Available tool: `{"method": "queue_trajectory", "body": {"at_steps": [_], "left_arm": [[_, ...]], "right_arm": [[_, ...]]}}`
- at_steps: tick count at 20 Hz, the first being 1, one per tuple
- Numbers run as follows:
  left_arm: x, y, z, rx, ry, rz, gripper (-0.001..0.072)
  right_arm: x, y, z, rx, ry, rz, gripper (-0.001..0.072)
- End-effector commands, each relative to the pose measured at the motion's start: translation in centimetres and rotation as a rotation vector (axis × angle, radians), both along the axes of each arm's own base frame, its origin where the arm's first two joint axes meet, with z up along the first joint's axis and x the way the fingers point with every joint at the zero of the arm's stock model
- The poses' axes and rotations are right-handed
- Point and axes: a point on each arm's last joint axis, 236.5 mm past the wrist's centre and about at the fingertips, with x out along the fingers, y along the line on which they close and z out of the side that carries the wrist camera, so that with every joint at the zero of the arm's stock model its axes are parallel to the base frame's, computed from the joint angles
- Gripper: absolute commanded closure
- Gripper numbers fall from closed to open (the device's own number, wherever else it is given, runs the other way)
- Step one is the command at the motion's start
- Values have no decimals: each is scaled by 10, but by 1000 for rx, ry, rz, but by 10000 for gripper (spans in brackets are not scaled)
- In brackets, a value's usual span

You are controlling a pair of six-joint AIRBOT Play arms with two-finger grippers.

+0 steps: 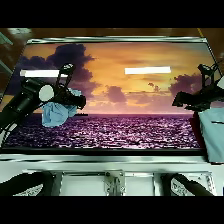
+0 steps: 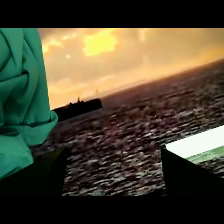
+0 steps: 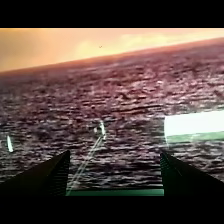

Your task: Fold the shirts.

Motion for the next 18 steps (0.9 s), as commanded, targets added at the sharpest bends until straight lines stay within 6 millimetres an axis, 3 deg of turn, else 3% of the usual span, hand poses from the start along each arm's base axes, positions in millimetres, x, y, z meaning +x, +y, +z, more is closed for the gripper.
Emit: {"method": "queue_trajectory", "body": {"at_steps": [1, 14, 18], "left_arm": [[0, 0, 0, 0, 0, 0, 0], [0, 0, 0, 0, 0, 0, 0], [7, -4, 4, -23, -32, 5, 0]], "right_arm": [[0, 0, 0, 1, 0, 1, 18], [0, 1, 0, 1, -1, 0, 18], [5, 18, 4, 86, -15, -25, 18]]}}
